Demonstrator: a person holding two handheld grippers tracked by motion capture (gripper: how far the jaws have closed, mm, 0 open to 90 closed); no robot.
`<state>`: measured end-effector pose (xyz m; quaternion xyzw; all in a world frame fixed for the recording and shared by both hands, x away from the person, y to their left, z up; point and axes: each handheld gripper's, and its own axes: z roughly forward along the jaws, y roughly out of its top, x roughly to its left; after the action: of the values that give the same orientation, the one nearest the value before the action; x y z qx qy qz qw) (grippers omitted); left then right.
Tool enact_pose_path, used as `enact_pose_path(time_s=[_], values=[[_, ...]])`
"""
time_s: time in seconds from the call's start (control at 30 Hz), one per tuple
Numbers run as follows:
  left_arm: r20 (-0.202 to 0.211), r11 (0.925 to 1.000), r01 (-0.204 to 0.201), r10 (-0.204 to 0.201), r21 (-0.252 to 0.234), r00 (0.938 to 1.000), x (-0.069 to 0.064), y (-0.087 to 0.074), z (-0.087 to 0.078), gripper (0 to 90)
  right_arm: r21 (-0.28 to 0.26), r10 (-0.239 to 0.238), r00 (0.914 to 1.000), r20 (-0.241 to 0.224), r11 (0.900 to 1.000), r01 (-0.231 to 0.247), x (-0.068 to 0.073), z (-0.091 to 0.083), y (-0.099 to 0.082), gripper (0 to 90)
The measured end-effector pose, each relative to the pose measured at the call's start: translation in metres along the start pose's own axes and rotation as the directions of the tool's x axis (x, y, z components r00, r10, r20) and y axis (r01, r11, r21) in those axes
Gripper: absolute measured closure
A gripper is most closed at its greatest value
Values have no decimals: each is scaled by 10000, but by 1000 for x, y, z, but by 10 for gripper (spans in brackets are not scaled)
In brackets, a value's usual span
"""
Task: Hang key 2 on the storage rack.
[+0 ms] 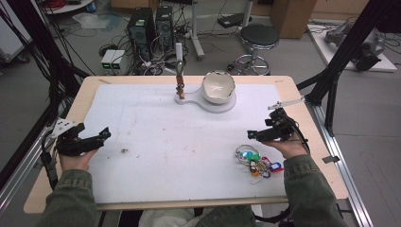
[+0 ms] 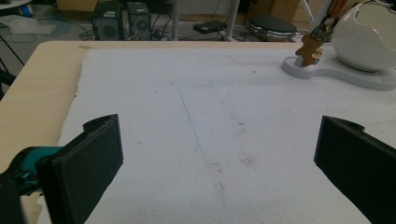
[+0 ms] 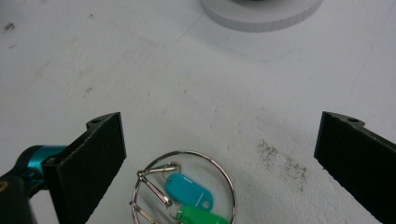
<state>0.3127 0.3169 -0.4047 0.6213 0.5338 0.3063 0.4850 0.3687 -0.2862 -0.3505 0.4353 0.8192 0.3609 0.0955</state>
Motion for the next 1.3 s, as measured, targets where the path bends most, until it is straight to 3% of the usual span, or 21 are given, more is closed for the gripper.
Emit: enact_pose_path(time_s=[0.33, 0.63, 1.03, 1.3], values=[[5, 10000, 30, -30, 6, 10000, 0, 0, 0, 17, 409, -41, 9998, -179, 9992, 48, -1, 7, -18, 18], [2, 10000, 38, -38, 5, 10000, -1, 0, 1, 17, 867, -452, 9969, -643, 9949, 507, 9, 14, -33, 39], [-2, 10000, 36, -36, 14, 10000, 0, 0, 1, 17, 1699, -1067, 9873, -1174, 9774, 1258, 23, 23, -43, 73], [-7, 10000, 47, -47, 12, 10000, 0, 0, 1, 17, 2031, -1369, 9791, -1507, 9649, 1662, 31, 28, -46, 183]])
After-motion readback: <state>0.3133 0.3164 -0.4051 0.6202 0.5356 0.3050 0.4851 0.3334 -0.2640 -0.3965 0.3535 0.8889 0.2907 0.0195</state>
